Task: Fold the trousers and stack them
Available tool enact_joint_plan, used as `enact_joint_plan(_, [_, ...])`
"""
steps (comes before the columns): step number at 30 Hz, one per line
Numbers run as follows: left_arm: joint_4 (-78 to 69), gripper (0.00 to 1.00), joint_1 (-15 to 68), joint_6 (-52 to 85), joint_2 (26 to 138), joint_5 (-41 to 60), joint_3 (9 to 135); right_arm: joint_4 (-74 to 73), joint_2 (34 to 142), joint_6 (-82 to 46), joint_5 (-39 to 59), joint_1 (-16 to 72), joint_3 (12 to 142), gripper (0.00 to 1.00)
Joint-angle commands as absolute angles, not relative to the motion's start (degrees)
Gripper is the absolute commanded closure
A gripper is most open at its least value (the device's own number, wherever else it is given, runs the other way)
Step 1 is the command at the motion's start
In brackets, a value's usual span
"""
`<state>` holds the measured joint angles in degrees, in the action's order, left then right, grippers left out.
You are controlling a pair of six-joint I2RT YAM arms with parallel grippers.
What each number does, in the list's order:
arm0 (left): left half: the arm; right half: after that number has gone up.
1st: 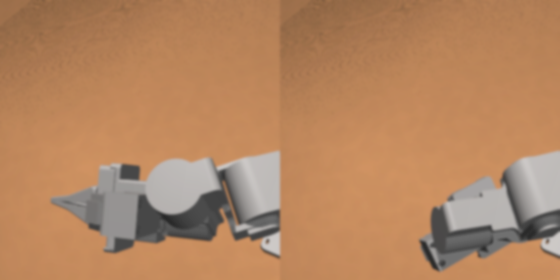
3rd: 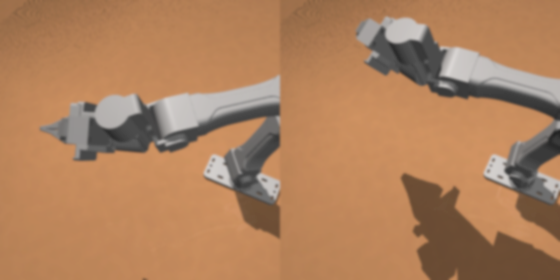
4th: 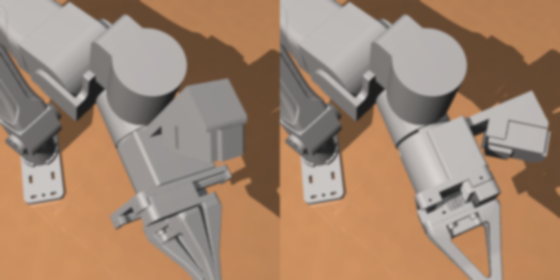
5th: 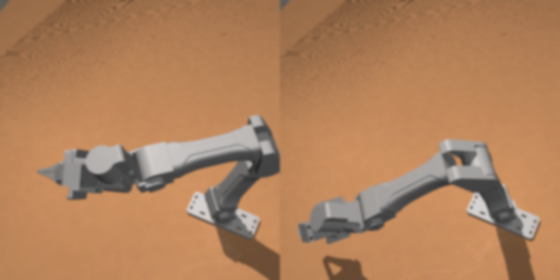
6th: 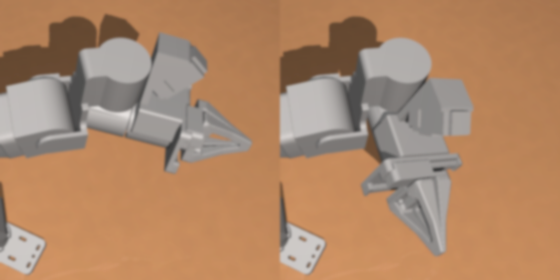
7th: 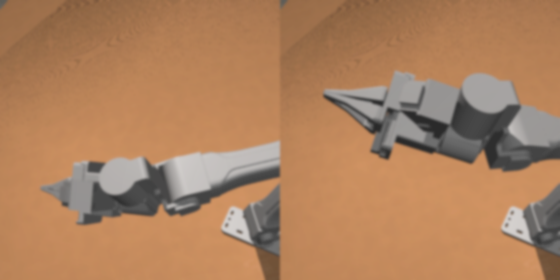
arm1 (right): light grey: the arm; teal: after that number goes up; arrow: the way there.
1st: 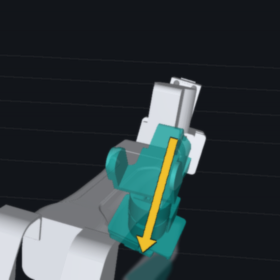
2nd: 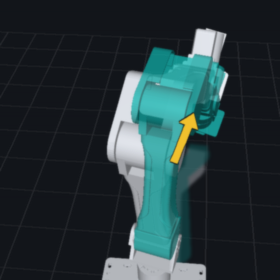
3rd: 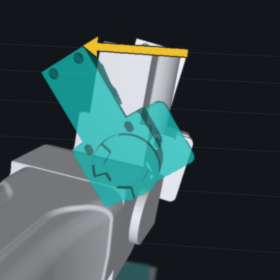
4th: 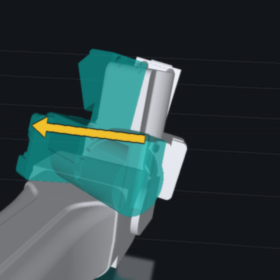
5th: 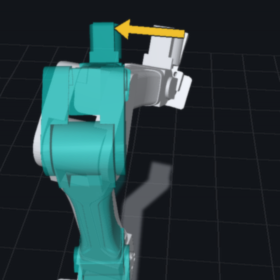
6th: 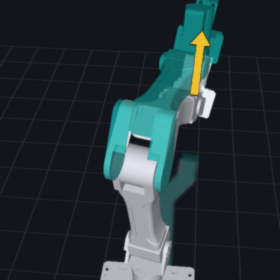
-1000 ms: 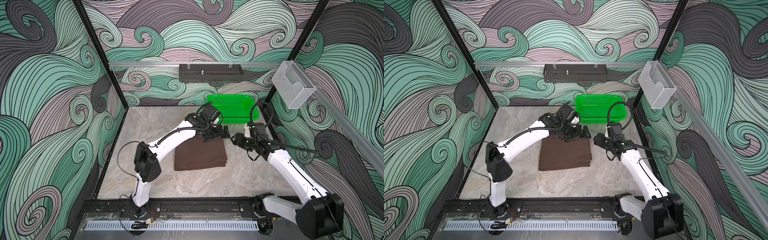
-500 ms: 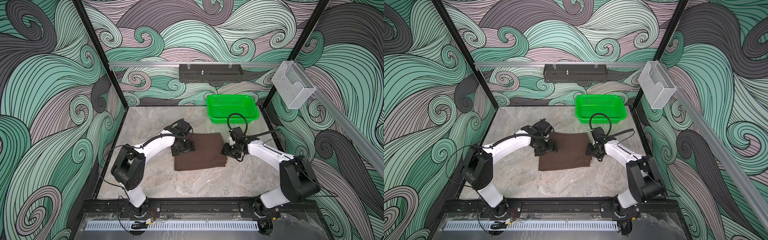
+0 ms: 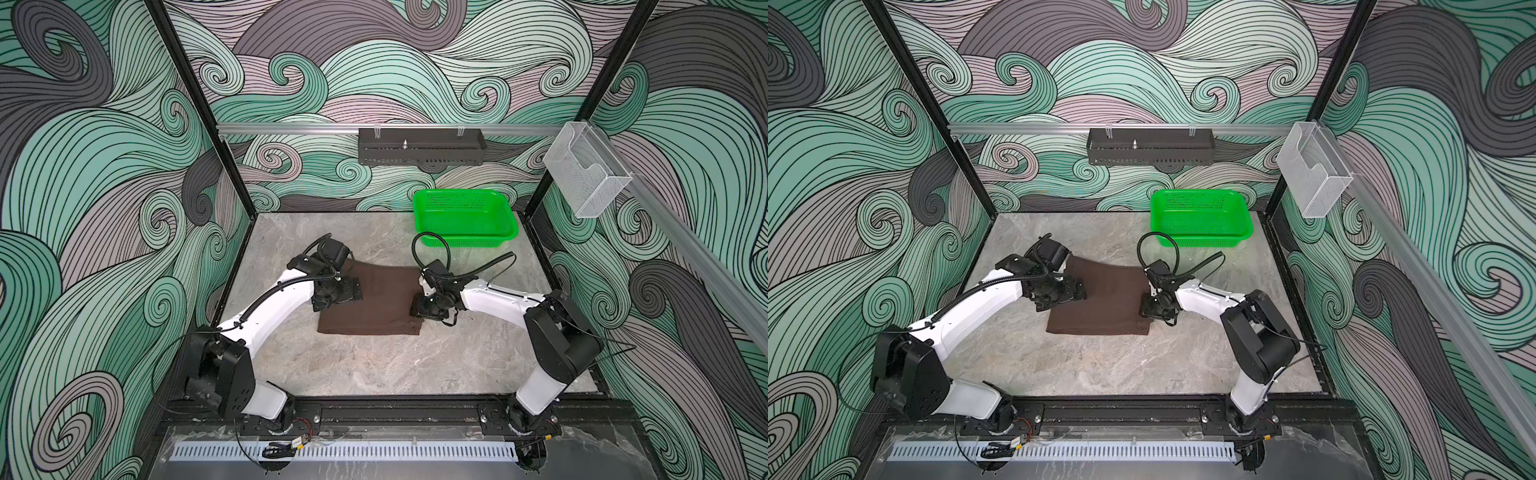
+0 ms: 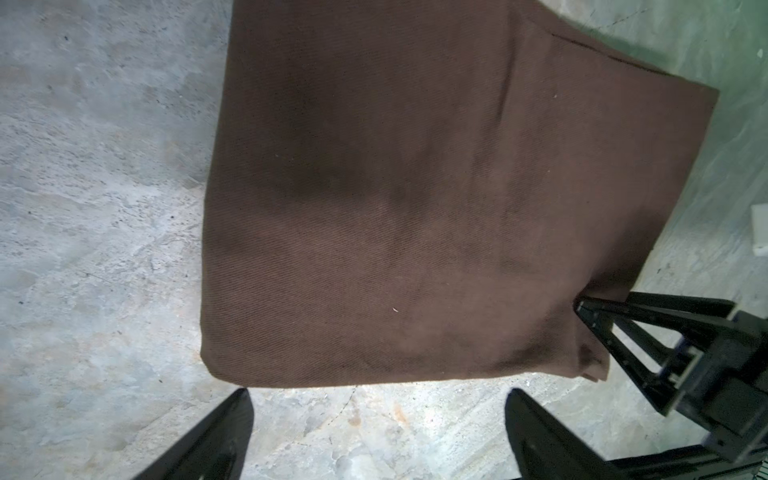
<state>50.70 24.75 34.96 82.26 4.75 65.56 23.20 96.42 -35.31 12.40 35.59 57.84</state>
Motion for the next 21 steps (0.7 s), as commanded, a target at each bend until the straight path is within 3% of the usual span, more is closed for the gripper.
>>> enact_joint_plan(1, [51.1,0.19,24.7,32.3,82.6,7.3,63.9,26.1,90.2,-36.3,7.1,35.4,59.1,0.41])
enact_joint_plan(3, [50.8,0.31,24.8,32.2,83.9,7.1,63.5,28.8,85.7,-35.4,2.8,35.3,59.1,0.39])
enact_joint_plan(5, [50.9,0.35,25.1,32.4,85.7,6.1,63.6,31.2,81.4,-34.6,-0.9,35.2,58.7,0.38])
enact_joint_plan(13, [48.6,0.34,31.9,37.0,98.0,4.0,68.6,36.6,68.2,-33.0,-4.7,31.0,53.1,0.38])
enact_joint_plan(21, [49.2,0.31,38.2,42.5,112.7,0.4,76.7,37.3,63.7,-32.3,-1.6,24.9,49.3,0.38])
